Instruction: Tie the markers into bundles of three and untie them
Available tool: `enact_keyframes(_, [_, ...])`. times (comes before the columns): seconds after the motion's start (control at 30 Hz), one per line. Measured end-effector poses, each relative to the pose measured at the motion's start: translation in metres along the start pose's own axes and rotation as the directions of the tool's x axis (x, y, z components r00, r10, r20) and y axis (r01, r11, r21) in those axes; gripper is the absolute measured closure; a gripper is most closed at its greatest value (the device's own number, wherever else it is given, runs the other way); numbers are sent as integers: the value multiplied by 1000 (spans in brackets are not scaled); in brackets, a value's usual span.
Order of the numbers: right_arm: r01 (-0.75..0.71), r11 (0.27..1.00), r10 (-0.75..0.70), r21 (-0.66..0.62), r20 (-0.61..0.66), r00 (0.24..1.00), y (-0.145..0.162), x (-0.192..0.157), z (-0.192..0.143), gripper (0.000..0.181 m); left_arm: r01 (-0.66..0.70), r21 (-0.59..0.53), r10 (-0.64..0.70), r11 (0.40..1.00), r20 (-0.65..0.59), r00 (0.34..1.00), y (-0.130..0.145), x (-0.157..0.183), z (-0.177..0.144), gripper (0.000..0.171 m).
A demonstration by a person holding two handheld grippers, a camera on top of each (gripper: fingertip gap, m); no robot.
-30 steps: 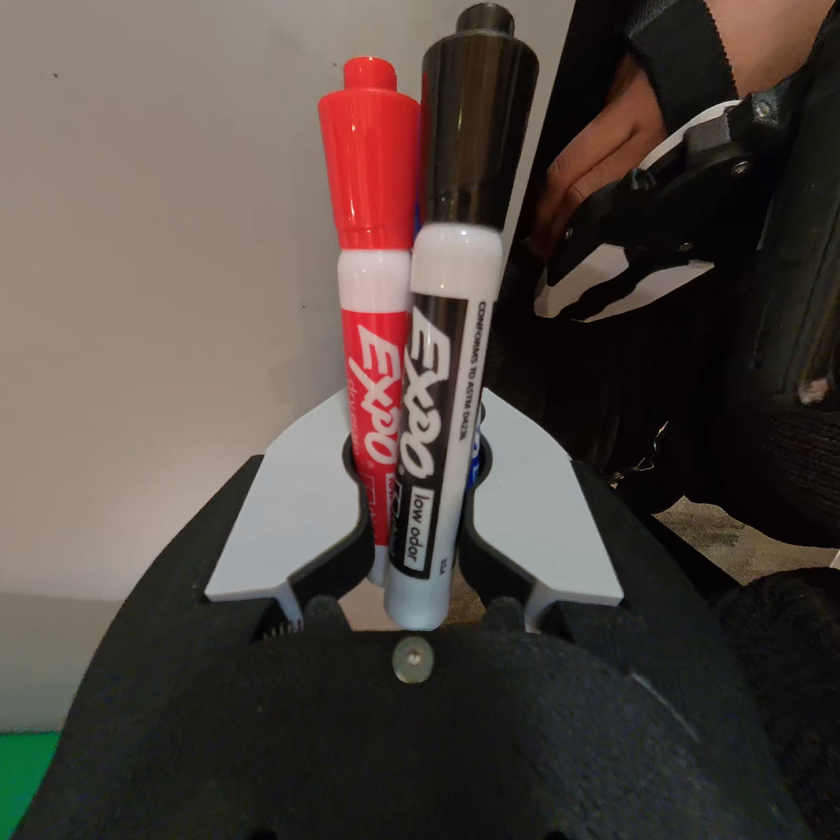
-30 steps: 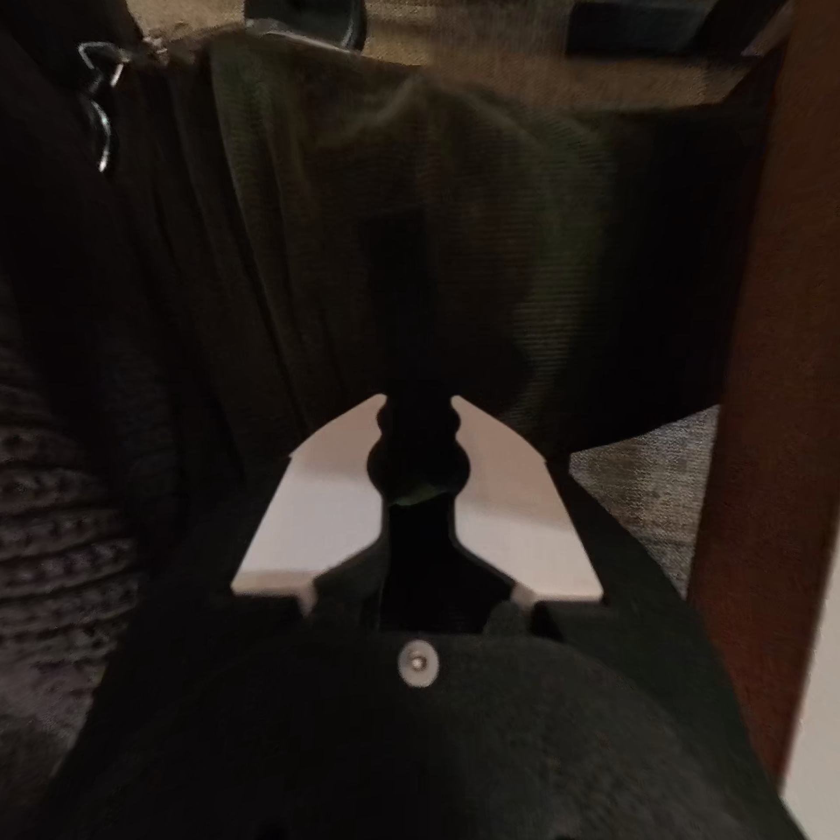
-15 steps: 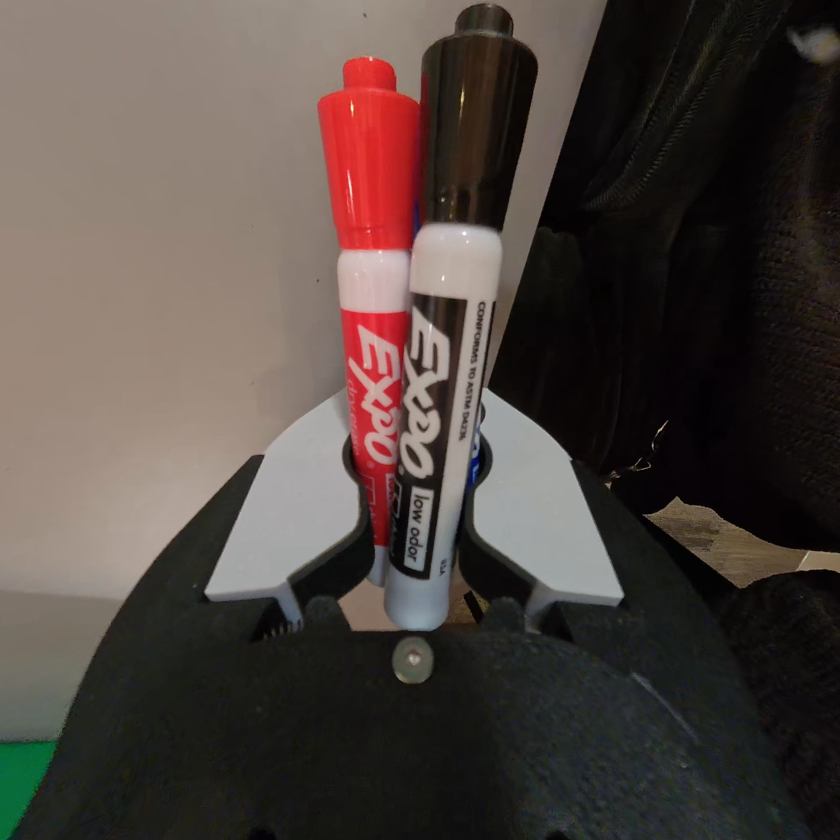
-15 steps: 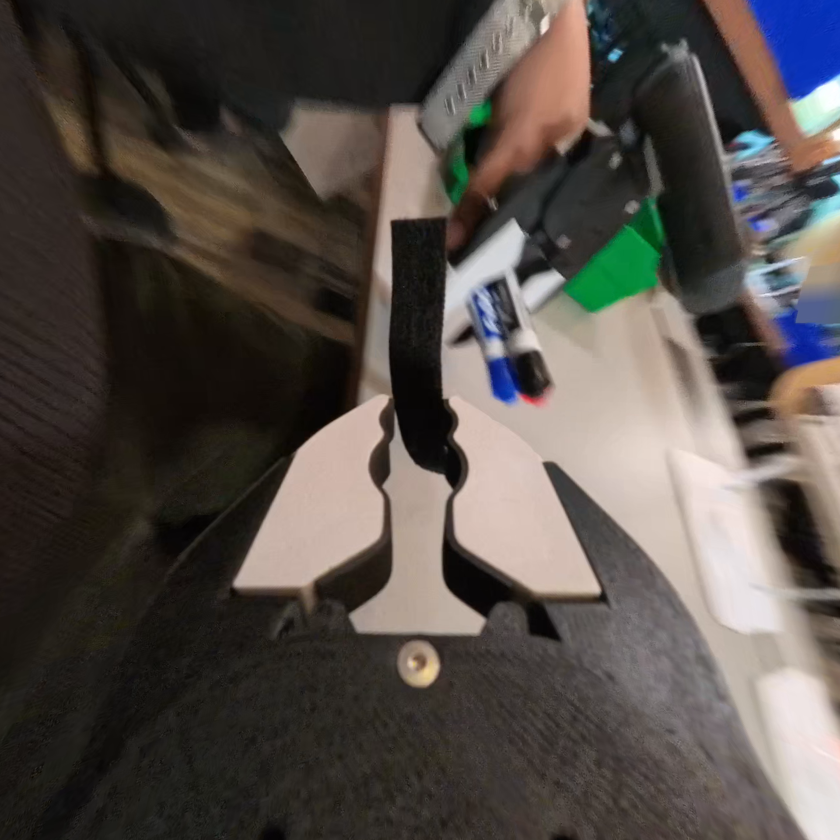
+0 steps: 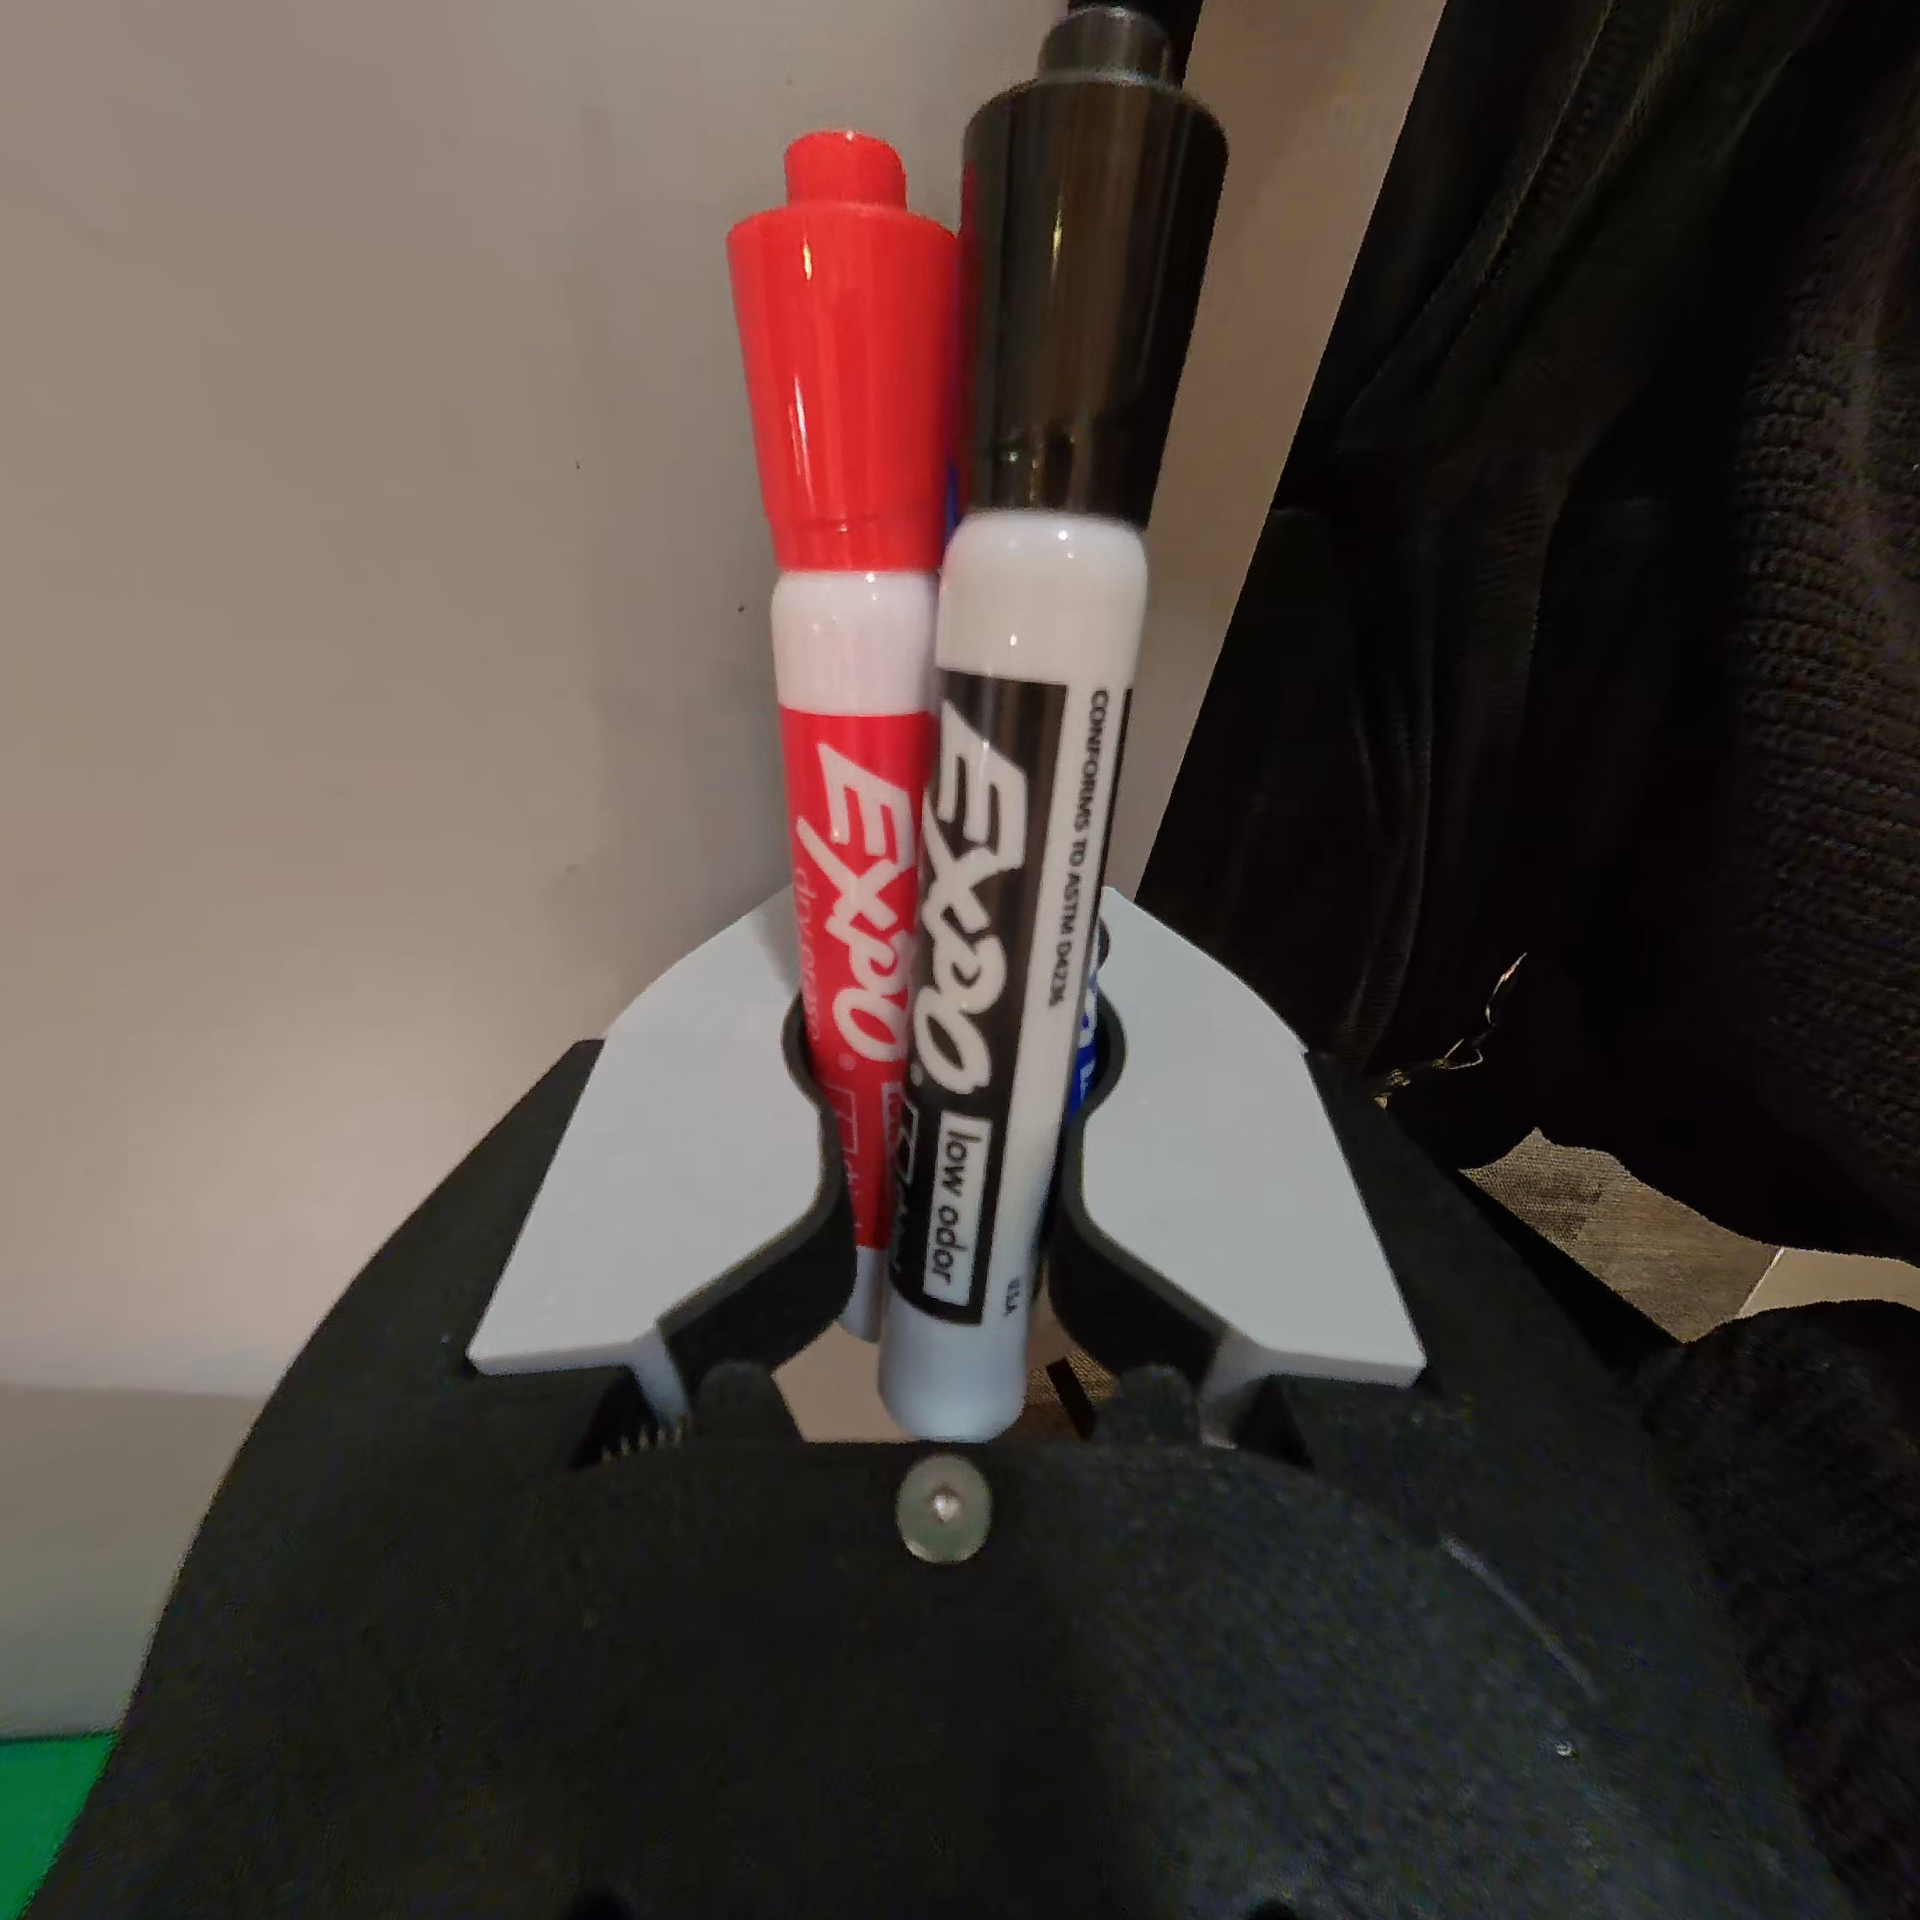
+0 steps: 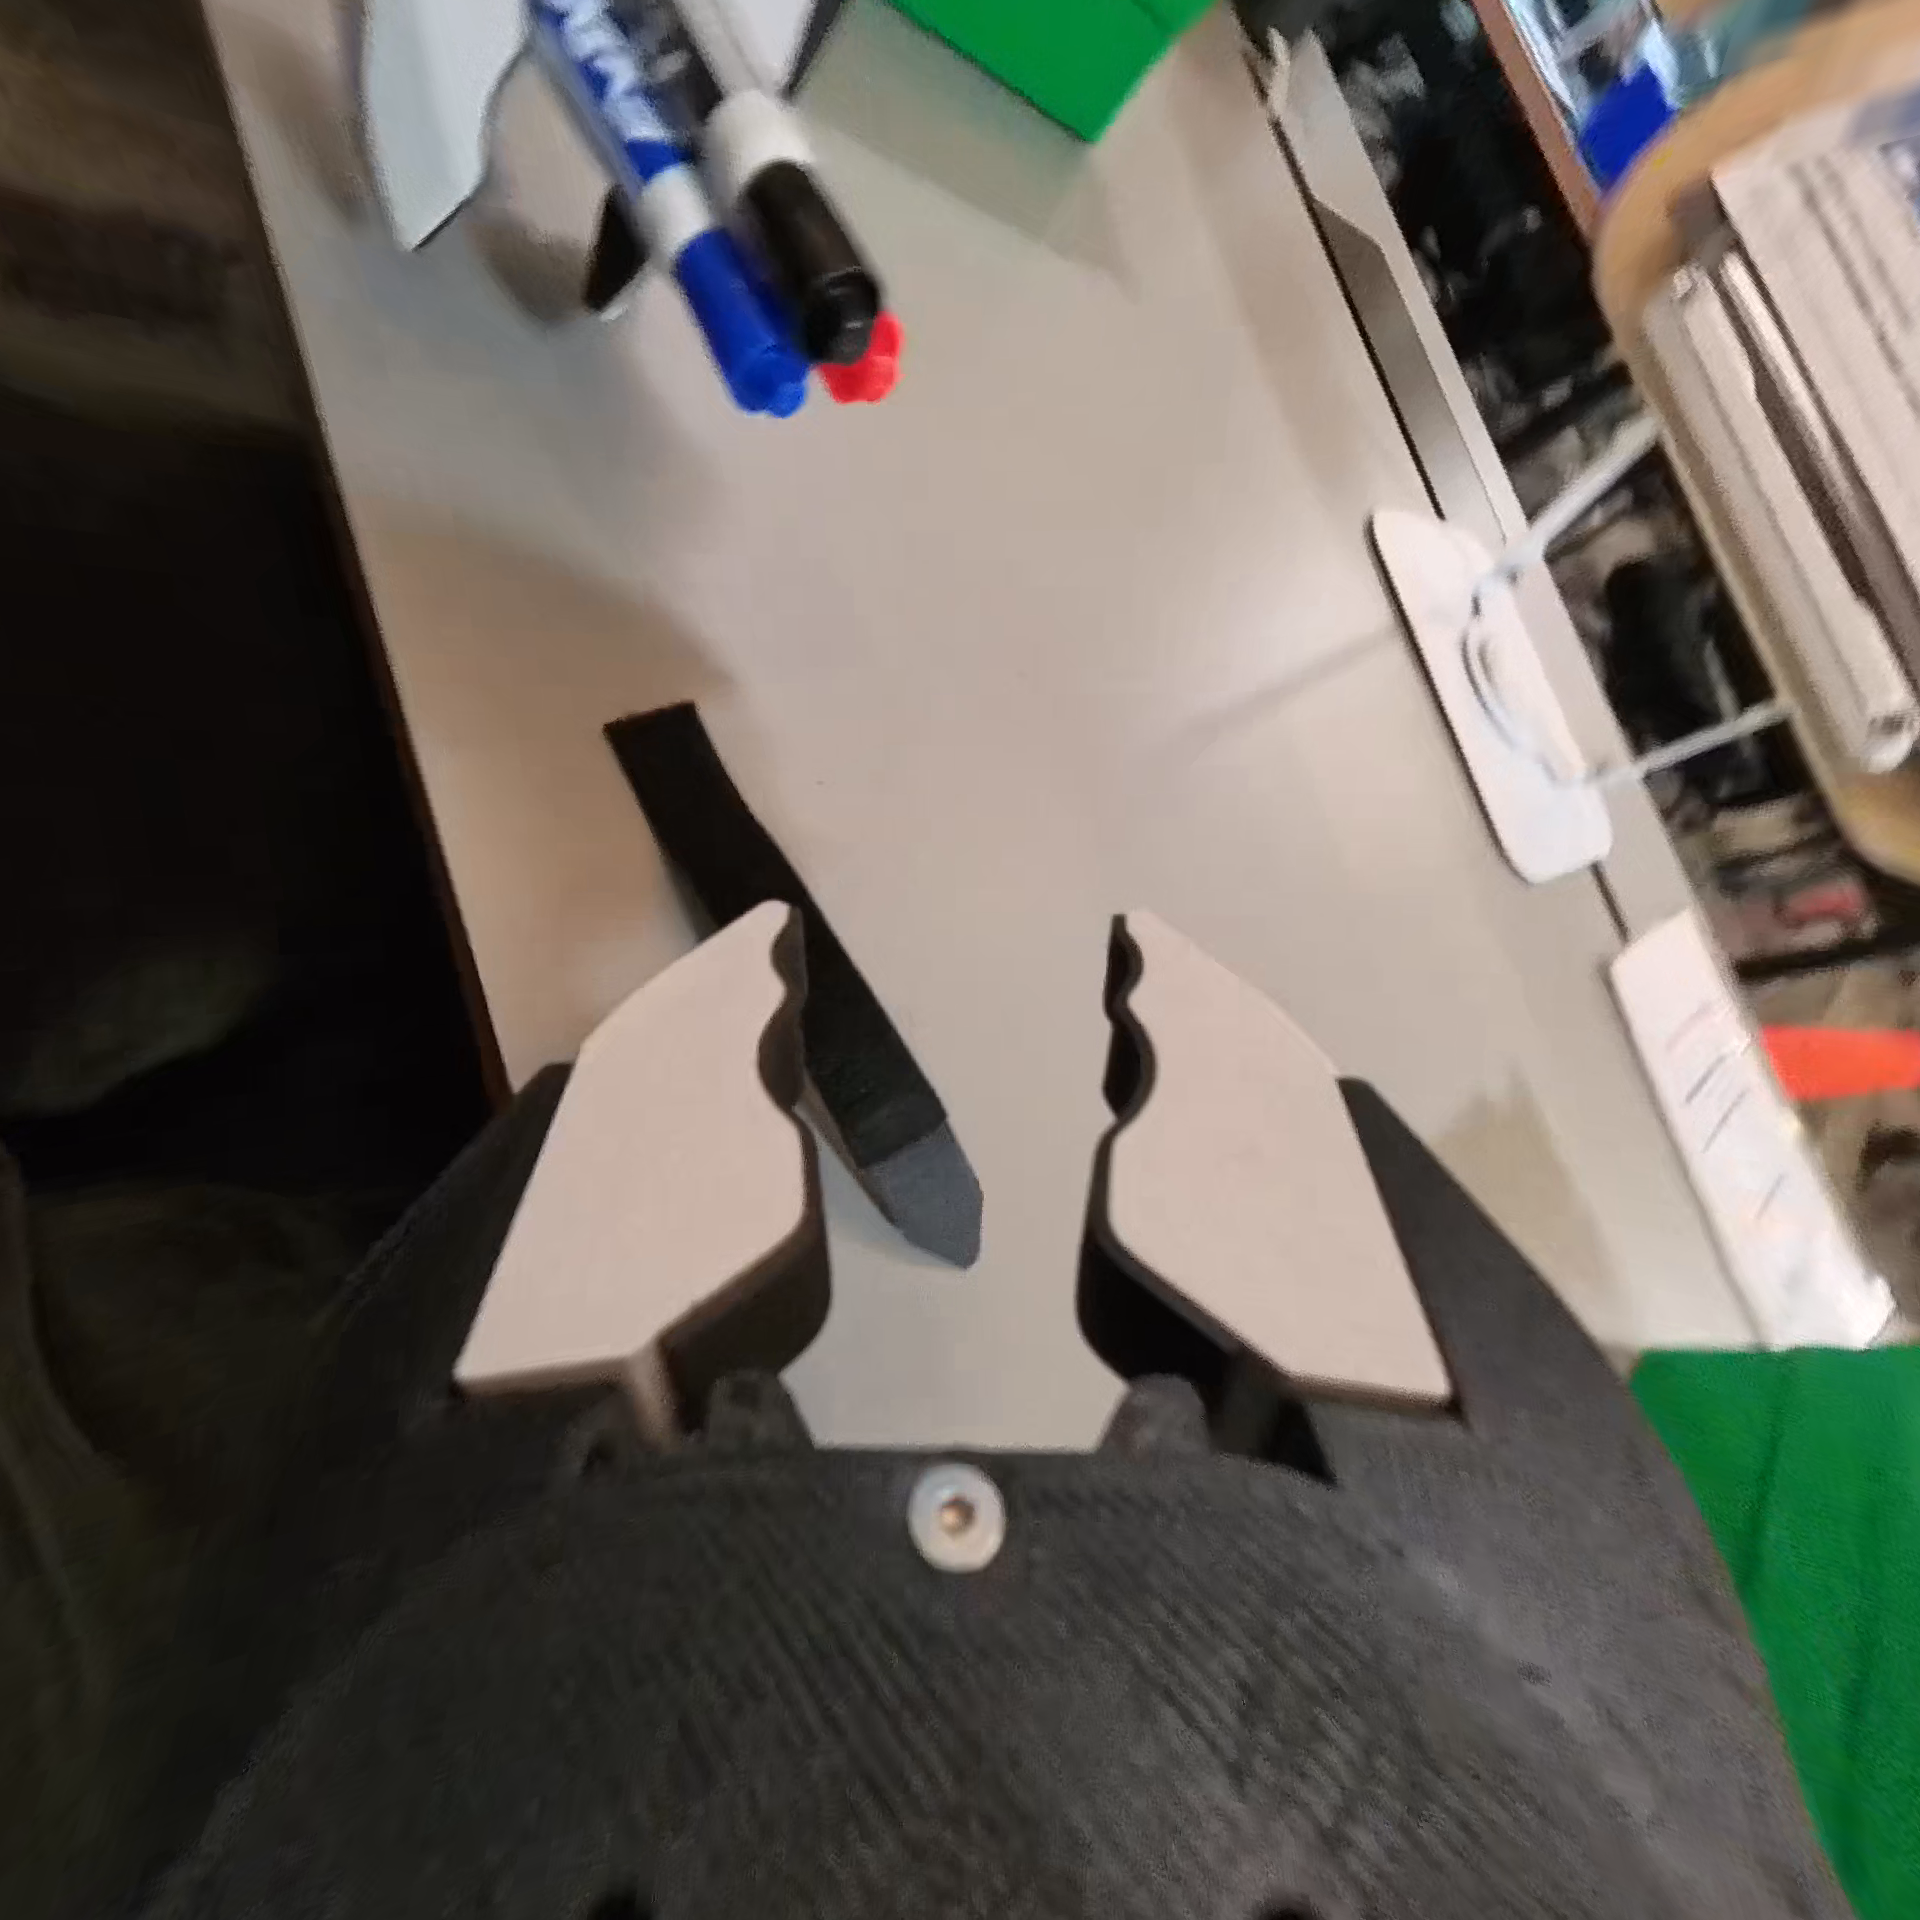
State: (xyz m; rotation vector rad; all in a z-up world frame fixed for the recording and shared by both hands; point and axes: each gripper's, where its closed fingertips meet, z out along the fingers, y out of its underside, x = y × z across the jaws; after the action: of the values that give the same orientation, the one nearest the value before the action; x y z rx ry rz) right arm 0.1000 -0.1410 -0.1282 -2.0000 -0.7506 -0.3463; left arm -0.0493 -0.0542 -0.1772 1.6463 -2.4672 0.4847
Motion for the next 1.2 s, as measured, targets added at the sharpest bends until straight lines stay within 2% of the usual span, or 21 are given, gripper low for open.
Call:
enact_keyframes(0.17, [-331,944,331,-17,18,943,-9,-16,-6,126,1,-2,-1,1000,-1,1000,0,0,1,125])
enact_keyframes(0.3, [-377,921,374,-94,-50,926,2,-19,1,128,-6,-13,6,1000,-1,1000,-1,2,2,125])
enact_keyframes(0.4, [-397,902,382,-168,-112,917,23,-10,4,119,-11,-16,11,1000,5,1000,-3,4,2,126])
enact_keyframes(0.47, [-440,886,431,-145,-88,898,23,-9,5,116,-15,-13,15,1000,8,1000,-4,4,1,127])
enact_keyframes(0.53, [-467,882,468,-66,-5,884,9,-13,8,122,-17,-13,17,1000,7,1000,-5,4,1,126])
enact_keyframes(0.6, [-441,896,444,-53,55,895,2,-18,13,128,-17,-20,17,1000,4,1000,-5,4,3,126])
enact_keyframes(0.7, [-346,930,356,-123,68,932,15,-23,22,129,-23,-29,23,999,5,1000,-4,4,6,126])
enact_keyframes(0.83, [-237,953,265,-191,140,954,38,-32,20,145,-28,-22,28,999,6,1000,-6,5,4,126])
enact_keyframes(0.87, [-222,957,252,-189,152,956,40,-32,17,155,-27,-21,27,999,5,1000,-6,5,4,126])
enact_keyframes(0.97, [-176,974,190,-139,96,977,39,-19,9,176,-19,-24,19,1000,3,1000,-4,3,5,126])
enact_keyframes(1.1, [-71,997,71,-11,-10,997,26,2,2,178,-13,-26,13,1000,-1,1000,-3,2,6,127])
enact_keyframes(1.2, [-45,998,45,32,16,999,26,0,0,178,-15,-31,15,999,0,1000,-3,3,6,126])
